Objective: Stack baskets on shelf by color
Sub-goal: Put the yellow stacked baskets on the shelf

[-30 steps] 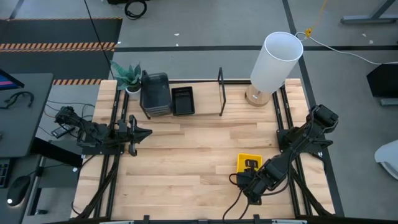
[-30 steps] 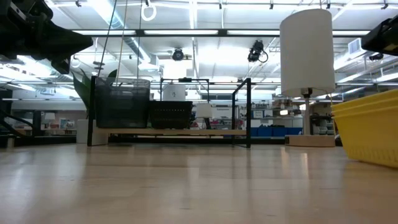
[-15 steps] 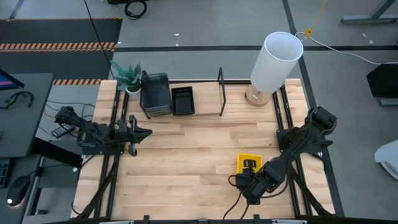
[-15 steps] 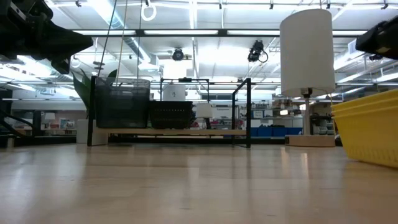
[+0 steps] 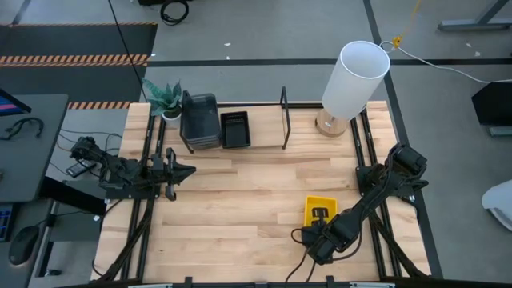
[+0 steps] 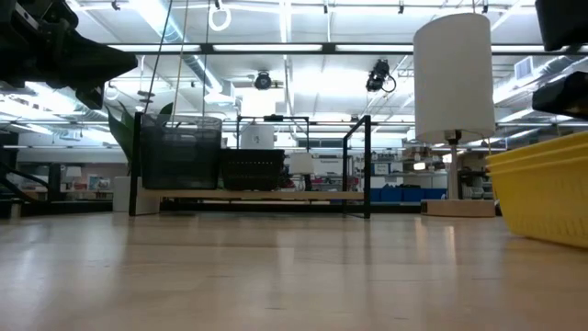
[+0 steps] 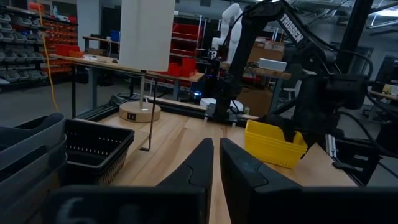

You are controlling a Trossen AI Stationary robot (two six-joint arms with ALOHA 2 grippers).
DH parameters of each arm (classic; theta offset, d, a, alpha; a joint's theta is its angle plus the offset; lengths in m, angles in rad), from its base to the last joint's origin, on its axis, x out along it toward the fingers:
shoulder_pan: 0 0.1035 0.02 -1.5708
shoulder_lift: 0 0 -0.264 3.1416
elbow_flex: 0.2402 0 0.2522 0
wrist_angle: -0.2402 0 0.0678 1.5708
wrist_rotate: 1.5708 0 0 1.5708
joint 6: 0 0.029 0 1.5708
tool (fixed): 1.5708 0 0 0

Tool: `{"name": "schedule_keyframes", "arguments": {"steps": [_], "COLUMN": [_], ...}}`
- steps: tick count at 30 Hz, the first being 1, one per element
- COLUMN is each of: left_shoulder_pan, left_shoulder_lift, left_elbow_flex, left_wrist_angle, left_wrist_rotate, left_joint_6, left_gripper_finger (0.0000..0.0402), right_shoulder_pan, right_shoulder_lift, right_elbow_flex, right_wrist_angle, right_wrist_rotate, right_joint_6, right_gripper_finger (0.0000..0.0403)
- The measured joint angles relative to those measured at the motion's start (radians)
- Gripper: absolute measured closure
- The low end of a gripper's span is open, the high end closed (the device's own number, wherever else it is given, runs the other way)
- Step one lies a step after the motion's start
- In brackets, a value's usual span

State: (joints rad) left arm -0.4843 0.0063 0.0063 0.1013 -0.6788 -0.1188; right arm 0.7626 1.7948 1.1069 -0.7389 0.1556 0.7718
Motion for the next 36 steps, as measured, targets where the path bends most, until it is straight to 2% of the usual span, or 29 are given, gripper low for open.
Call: {"name": "schedule_keyframes", "arguments": {"steps": [8,10,20,27,36], "left_shoulder_pan": [0.000,0.000,0.000,0.000,0.000], "left_shoulder_lift": [0.000,0.000,0.000,0.000,0.000], "left_elbow_flex": [0.000,0.000,0.000,0.000,0.000], "left_wrist_angle": [0.000,-0.001,-0.001,-0.001,-0.001], "left_wrist_rotate": [0.000,0.000,0.000,0.000,0.000], "left_joint_6": [0.000,0.000,0.000,0.000,0.000], "left_gripper_finger": [0.0375,0.0377,0.0368,0.0368,0.0376], "right_shoulder_pan": [0.002,0.002,-0.026,-0.106,-0.236], "right_shoulder_lift": [-0.002,-0.004,-0.003,-0.001,-0.001], "right_elbow_flex": [0.001,0.001,0.033,0.101,0.106], "right_wrist_angle": [0.010,0.008,0.029,0.053,0.170], "right_wrist_rotate": [0.002,0.017,0.029,0.019,0.036], "right_joint_6": [0.117,0.122,0.149,0.032,-0.164], "right_gripper_finger": [0.0371,0.0389,0.0390,0.0390,0.0390]}}
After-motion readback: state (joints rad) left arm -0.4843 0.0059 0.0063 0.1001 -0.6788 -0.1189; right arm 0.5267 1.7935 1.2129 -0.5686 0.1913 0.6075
